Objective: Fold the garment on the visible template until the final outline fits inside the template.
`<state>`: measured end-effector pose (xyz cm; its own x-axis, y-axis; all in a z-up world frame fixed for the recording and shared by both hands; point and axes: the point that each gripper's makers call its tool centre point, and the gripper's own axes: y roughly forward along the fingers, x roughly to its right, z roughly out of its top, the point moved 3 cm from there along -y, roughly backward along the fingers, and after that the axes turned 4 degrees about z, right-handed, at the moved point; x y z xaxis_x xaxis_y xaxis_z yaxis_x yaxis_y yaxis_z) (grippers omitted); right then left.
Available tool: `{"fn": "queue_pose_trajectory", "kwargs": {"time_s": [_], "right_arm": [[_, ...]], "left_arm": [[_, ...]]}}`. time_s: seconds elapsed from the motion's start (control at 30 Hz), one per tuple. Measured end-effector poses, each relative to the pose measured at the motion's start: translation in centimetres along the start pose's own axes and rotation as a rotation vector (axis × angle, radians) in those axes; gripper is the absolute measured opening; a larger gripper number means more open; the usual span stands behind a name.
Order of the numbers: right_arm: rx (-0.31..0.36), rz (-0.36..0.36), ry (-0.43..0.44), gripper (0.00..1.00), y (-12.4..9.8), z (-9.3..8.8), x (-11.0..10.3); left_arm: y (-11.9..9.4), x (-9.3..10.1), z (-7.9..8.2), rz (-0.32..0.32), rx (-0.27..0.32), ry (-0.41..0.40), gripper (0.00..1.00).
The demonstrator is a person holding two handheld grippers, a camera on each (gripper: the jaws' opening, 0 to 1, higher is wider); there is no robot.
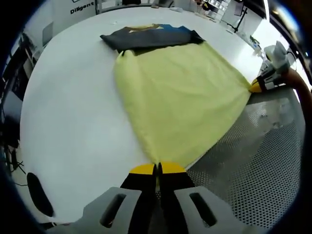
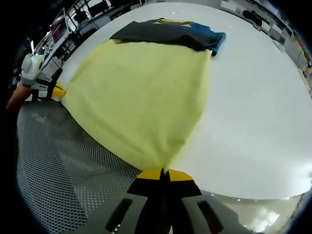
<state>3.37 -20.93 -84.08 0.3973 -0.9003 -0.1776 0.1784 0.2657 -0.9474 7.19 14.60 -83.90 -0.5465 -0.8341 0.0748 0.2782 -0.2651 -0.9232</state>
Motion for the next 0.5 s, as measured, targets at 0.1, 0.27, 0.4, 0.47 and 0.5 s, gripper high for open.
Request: {"fn": "queue_pose_trajectory", "kwargs": {"time_s": [0.1, 0.27, 0.4, 0.47, 0.5], "right_arm": [[0.011, 0.006, 0.009, 0.0, -0.5, 0.1, -0.1], [0.036, 0.019, 0.025, 0.0, -1.9, 0.5, -0.2], [0.056, 0.018, 0.013, 0.0, -2.7, 1.1, -0.5], [0.063, 0.013, 0.006, 0.0, -3.0, 1.4, -0.6], [0.069, 0.015, 0.007, 0.0, -3.1, 1.5, -0.5]], "left_arm": [[-0.5, 0.1, 0.2, -0.016, 0.011, -0.016, 0.0], [-1.8, 0.2, 0.7, -0.025, 0.035, -0.026, 0.0], [-2.7, 0.5, 1.6, -0.023, 0.066, -0.02, 0.0], [-3.1, 0.6, 1.9, -0.025, 0.076, -0.019, 0.0], [-3.2, 0.5, 2.1, -0.025, 0.084, -0.022, 0.0]]}}
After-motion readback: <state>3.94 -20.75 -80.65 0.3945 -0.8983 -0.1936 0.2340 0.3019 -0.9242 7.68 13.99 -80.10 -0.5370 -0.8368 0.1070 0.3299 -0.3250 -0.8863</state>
